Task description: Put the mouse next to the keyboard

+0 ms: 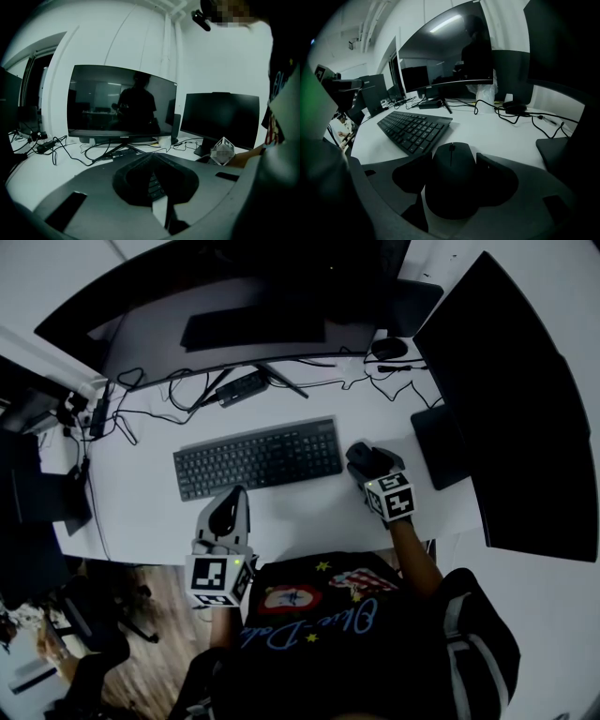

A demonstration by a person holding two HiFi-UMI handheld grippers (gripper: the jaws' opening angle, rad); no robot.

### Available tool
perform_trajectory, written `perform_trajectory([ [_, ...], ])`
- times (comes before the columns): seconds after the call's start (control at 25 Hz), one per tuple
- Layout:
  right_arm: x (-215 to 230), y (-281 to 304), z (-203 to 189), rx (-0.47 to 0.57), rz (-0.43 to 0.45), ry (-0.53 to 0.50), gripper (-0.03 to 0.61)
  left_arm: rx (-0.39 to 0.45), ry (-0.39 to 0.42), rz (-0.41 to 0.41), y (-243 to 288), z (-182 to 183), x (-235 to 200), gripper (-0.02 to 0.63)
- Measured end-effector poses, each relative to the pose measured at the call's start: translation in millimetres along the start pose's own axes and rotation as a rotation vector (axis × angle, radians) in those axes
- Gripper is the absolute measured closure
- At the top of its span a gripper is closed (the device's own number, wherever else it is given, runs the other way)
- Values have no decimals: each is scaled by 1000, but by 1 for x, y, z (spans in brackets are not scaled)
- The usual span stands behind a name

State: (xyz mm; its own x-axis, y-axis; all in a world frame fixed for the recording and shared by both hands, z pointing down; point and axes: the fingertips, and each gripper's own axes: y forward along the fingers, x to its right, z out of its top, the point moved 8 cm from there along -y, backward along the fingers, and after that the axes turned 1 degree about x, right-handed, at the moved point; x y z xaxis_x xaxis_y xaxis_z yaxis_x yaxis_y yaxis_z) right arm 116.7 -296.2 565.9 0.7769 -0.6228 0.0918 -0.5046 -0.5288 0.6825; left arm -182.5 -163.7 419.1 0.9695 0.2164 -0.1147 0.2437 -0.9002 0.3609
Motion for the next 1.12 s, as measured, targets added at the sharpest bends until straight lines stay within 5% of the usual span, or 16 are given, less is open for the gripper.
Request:
perform_trajectory([
  [0.6, 0, 3, -7, 6, -12, 2, 296, 6, 7, -11, -2, -1, -3, 614],
  [1.12, -12, -32, 29, 246, -33, 84, 296, 12, 8, -59, -3, 2, -5, 614],
])
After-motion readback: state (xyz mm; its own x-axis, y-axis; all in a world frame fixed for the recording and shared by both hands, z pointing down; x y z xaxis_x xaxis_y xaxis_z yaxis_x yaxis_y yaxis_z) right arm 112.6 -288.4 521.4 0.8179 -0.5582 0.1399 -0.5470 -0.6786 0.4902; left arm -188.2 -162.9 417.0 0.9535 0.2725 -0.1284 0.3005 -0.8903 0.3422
